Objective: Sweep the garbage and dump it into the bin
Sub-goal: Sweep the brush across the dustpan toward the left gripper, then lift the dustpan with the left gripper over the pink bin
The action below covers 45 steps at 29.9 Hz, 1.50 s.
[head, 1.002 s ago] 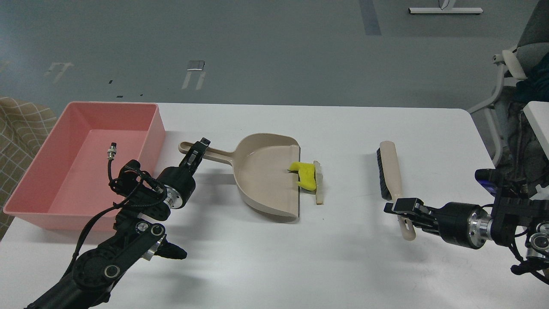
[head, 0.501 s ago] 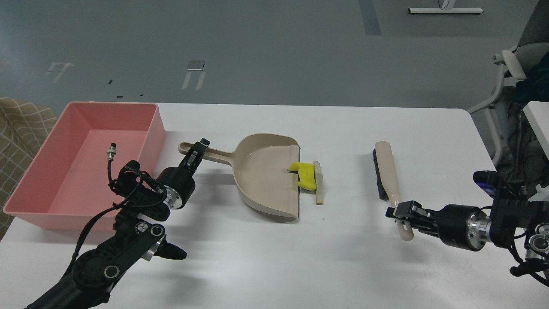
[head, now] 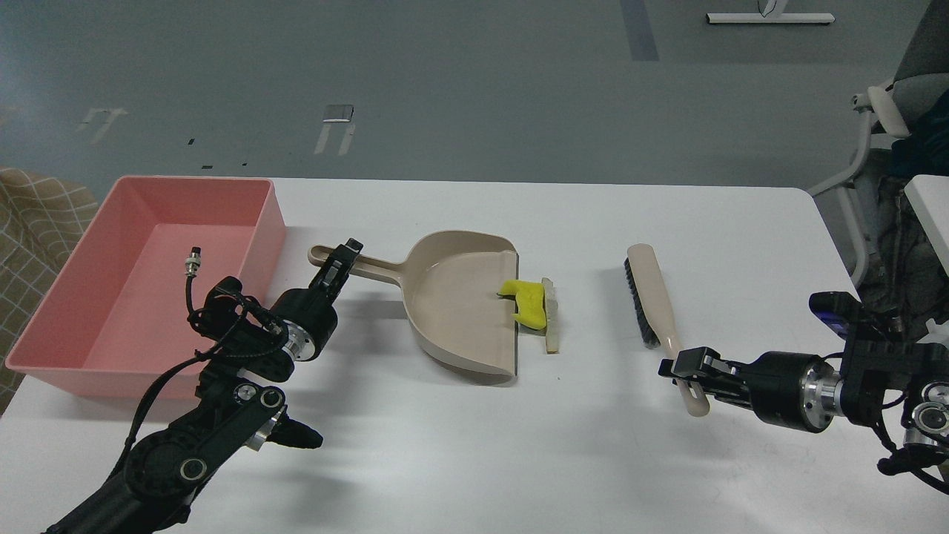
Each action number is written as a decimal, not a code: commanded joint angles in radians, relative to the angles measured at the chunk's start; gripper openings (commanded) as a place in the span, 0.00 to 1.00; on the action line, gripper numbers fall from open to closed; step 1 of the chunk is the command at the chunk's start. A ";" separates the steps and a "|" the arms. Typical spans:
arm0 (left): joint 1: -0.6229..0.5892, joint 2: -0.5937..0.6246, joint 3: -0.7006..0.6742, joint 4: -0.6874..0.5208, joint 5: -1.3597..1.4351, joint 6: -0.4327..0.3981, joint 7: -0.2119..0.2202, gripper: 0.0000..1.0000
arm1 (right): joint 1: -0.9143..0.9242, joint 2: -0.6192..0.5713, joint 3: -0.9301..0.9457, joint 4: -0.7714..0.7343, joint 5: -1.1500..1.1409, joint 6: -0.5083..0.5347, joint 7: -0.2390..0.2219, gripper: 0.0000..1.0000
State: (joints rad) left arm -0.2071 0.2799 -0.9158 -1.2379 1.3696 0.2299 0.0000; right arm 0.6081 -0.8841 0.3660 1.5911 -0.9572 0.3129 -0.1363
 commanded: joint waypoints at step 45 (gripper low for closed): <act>0.031 -0.015 -0.018 -0.032 -0.177 0.003 -0.058 0.00 | 0.026 0.211 0.132 -0.023 0.029 0.003 0.020 0.00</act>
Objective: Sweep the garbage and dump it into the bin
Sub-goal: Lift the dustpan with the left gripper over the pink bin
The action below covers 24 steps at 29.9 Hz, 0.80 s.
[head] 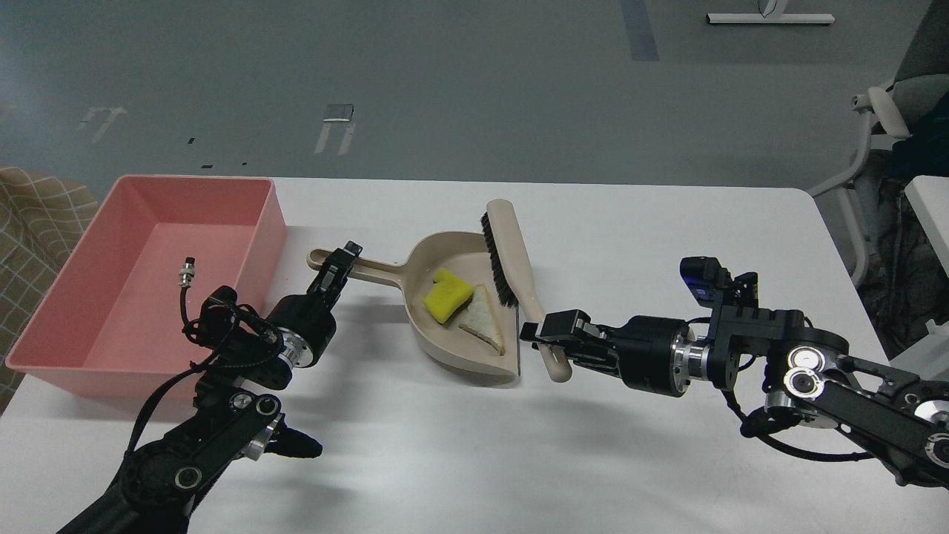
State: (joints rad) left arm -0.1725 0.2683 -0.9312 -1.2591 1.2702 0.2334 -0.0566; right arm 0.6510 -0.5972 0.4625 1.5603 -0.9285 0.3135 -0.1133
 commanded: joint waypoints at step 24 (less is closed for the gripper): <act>0.109 0.301 -0.409 -0.289 -0.410 -0.026 -0.008 0.00 | -0.263 -0.362 0.061 0.004 0.000 -0.030 0.096 0.00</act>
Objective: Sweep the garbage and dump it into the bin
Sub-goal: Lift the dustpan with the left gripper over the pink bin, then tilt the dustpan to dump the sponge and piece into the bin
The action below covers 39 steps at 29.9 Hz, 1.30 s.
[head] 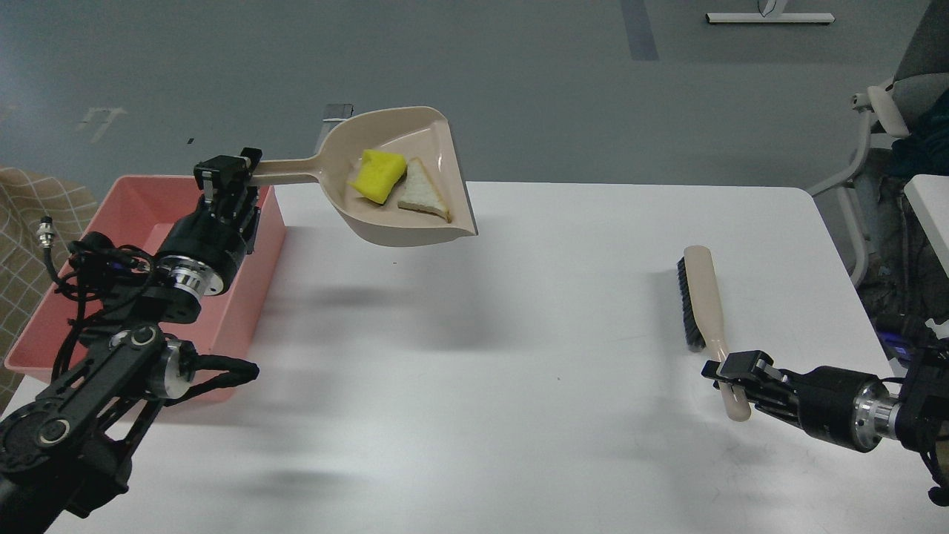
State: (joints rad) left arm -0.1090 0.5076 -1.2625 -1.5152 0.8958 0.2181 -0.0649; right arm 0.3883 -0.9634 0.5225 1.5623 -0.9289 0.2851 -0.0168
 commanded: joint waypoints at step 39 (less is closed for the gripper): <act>0.499 0.410 -0.641 0.033 0.772 -0.102 -0.250 0.00 | -0.002 0.014 0.008 0.030 0.001 0.003 0.000 0.00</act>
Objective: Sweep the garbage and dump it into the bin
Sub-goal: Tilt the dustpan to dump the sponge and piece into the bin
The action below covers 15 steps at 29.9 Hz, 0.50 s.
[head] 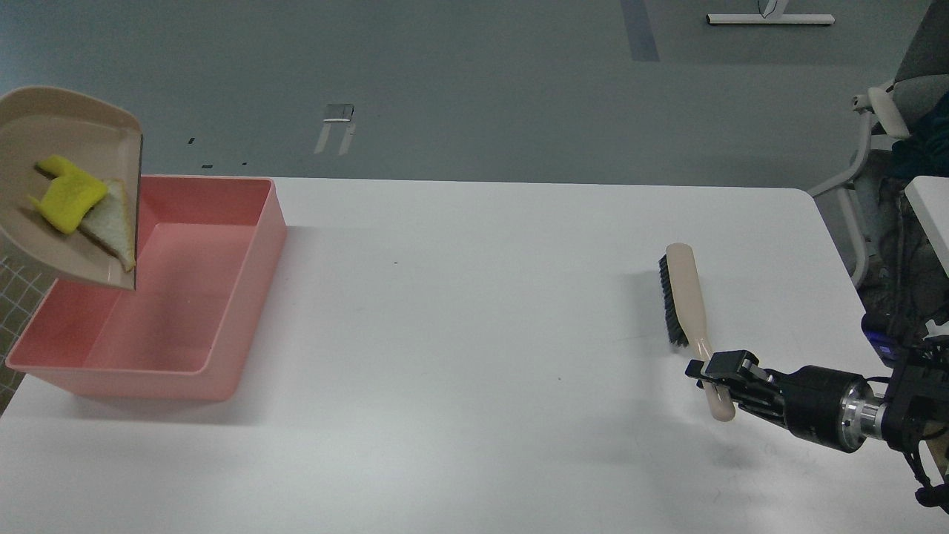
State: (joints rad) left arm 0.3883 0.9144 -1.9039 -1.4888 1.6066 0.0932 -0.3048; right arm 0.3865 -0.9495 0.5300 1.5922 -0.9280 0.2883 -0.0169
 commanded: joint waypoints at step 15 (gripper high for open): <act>-0.098 0.129 -0.004 0.010 0.067 0.148 -0.024 0.00 | 0.000 0.002 0.008 -0.001 -0.002 0.000 0.000 0.00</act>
State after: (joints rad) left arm 0.3350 1.0114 -1.9079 -1.4721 1.7134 0.2432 -0.3323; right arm 0.3865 -0.9494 0.5353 1.5924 -0.9280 0.2877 -0.0169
